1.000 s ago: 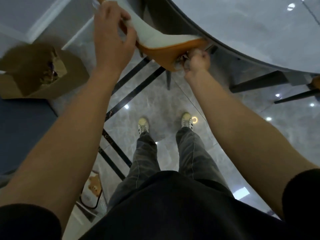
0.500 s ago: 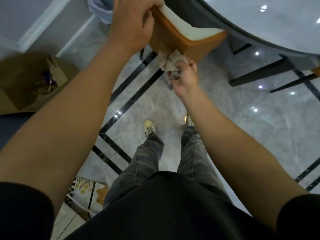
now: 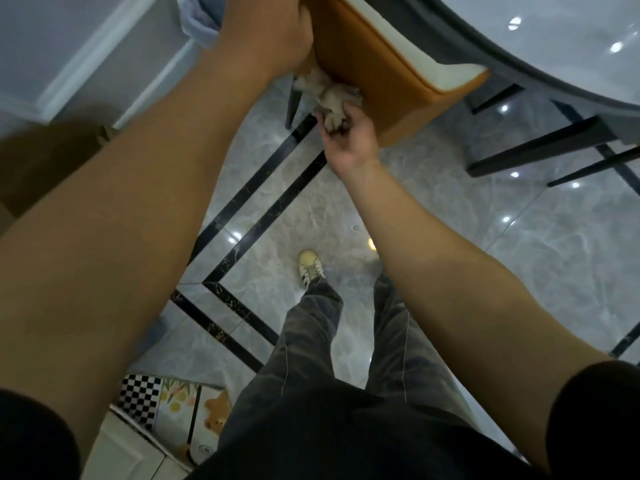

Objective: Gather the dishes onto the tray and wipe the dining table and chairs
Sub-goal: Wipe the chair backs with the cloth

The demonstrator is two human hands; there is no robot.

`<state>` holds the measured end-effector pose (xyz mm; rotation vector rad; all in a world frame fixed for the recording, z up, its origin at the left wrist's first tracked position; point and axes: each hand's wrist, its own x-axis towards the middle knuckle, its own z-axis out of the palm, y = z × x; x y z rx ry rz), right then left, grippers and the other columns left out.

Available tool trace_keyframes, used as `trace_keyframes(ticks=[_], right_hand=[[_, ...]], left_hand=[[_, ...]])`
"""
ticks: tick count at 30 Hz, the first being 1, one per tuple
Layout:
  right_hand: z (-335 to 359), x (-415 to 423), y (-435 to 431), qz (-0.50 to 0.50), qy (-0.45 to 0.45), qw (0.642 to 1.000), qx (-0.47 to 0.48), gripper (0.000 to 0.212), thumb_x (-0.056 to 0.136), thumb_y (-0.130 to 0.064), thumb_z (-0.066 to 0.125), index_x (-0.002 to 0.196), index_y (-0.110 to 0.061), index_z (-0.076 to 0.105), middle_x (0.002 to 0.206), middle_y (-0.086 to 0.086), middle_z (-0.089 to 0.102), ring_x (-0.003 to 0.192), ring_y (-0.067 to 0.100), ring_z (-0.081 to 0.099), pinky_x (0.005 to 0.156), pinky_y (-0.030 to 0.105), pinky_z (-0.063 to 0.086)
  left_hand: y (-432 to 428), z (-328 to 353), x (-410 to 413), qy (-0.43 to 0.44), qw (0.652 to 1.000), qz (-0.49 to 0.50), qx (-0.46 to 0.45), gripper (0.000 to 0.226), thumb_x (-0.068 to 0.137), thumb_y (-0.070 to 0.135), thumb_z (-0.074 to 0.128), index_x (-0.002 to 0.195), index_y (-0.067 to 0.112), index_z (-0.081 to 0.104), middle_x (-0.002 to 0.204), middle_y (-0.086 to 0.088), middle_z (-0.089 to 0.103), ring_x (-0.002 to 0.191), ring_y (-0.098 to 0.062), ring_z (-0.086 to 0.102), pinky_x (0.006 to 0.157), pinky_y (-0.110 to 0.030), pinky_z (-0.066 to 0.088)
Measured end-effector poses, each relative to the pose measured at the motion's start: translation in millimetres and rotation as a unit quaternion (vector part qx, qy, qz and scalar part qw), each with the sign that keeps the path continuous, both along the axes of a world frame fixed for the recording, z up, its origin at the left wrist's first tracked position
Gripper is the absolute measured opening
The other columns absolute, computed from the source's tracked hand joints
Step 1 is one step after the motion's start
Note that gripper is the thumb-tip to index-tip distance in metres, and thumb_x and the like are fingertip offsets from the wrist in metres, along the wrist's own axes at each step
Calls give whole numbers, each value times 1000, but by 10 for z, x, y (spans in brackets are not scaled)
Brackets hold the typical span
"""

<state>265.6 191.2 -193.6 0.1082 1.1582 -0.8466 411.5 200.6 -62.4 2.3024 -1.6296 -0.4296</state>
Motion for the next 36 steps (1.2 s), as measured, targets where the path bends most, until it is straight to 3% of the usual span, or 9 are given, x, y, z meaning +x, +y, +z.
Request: trace_keyframes(ticks=[2, 6, 9, 11, 14, 17, 28, 33, 36], right_hand=[[-121, 65, 67, 9, 0, 1000, 15, 13, 106, -5, 47, 115, -5, 57, 112, 16, 61, 116, 32, 61, 99, 40, 49], [-634, 9, 43, 13, 72, 994, 78, 27, 105, -2, 42, 79, -8, 48, 71, 11, 42, 58, 20, 40, 100, 36, 53], [-948, 12, -149, 15, 108, 990, 90, 34, 105, 0, 35, 74, -16, 38, 48, 5, 31, 37, 16, 27, 57, 32, 54], [-1036, 21, -330, 11, 95, 992, 79, 34, 106, -1, 31, 76, -13, 44, 43, 5, 37, 32, 15, 29, 67, 31, 56], [-984, 98, -406, -8, 69, 994, 80, 25, 107, -3, 36, 107, -3, 61, 92, 19, 68, 86, 24, 71, 89, 34, 53], [-817, 226, -408, -59, -11, 996, 63, 41, 108, -5, 34, 146, 0, 50, 149, 21, 52, 139, 34, 49, 101, 38, 48], [561, 393, -114, -77, -171, 982, 0, 45, 103, 1, 44, 148, -1, 48, 129, 23, 61, 138, 36, 49, 99, 40, 48], [1191, 160, 168, -29, -192, 978, -77, 58, 93, 0, 57, 150, -6, 48, 145, 20, 58, 132, 34, 58, 94, 41, 58], [1558, -133, 287, 53, -182, 969, -158, 56, 92, -3, 58, 147, -11, 49, 149, 18, 55, 130, 30, 59, 97, 39, 57]], left_hand=[[-23, -19, 74, 2, 1000, -15, -17, 21, 105, 21, 34, 103, 11, 51, 94, -11, 41, 87, -26, 44, 73, -31, 23], [-21, -143, 245, 33, 999, -24, -12, 30, 106, 21, 35, 76, 23, 34, 71, -5, 33, 60, -13, 34, 60, -29, 22], [-17, -251, 395, 16, 997, -58, -42, 15, 104, 19, 35, 90, 13, 40, 73, -8, 34, 70, -22, 37, 64, -28, 20], [-30, -306, 447, -1, 997, -60, -39, 13, 104, 16, 35, 96, 10, 44, 69, -2, 29, 70, -23, 36, 62, -28, 21], [-84, -426, 488, 2, 995, -72, -74, 39, 99, 16, 33, 126, 6, 61, 92, -12, 57, 95, -32, 56, 78, -30, 36], [-131, -390, 509, 19, 987, -122, -104, 64, 91, 25, 28, 149, 33, 52, 148, -6, 54, 139, -29, 46, 115, -50, 38], [-161, -105, 495, 73, 991, -113, -10, 72, 91, -1, 46, 157, 29, 42, 170, -2, 27, 160, -26, 17, 122, -65, 25], [49, 86, 327, 162, 986, -38, -32, 46, 101, 6, 54, 146, 13, 56, 158, -10, 45, 147, -25, 41, 121, -30, 29], [293, 219, 15, 303, 948, 88, -46, 26, 107, 19, 51, 128, 17, 67, 128, -5, 67, 124, -23, 61, 107, -35, 48]])
